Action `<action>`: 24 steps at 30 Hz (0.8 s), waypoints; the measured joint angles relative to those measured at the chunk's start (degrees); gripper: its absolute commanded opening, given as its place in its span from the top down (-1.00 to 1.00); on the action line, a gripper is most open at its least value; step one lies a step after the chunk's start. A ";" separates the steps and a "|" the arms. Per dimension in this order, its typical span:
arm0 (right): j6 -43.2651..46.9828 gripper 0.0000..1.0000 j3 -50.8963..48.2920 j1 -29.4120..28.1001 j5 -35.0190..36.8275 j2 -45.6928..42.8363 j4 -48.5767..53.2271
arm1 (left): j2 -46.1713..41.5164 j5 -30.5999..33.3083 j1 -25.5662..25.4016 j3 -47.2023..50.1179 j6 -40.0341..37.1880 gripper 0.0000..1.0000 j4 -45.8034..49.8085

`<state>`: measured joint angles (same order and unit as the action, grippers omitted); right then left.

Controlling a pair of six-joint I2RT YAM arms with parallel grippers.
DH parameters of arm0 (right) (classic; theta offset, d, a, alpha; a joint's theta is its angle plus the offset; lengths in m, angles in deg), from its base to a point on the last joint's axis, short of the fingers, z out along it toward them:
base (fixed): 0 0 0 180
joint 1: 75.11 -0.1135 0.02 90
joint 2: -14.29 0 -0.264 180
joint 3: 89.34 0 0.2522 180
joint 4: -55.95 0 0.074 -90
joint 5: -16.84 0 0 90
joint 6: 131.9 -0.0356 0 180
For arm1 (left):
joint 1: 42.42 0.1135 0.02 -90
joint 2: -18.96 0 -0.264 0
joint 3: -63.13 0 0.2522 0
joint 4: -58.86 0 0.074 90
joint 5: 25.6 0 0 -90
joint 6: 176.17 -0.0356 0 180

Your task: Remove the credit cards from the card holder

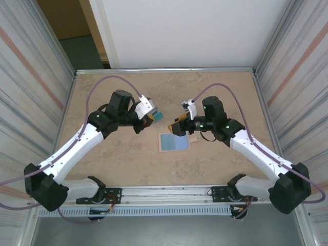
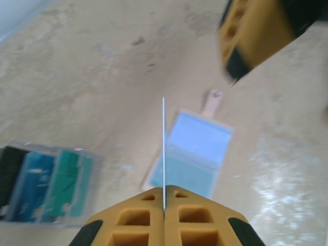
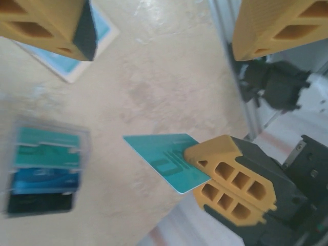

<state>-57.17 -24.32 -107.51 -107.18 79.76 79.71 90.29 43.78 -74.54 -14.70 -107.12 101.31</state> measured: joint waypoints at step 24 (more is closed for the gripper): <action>-8.72 -0.97 -3.93 0.55 30.99 -7.45 6.62 | 27.41 0.07 9.90 -4.79 -18.32 1.00 -11.30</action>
<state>-65.89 -28.25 -106.97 -76.19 72.31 86.33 117.70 43.84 -64.64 -19.49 -125.44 90.01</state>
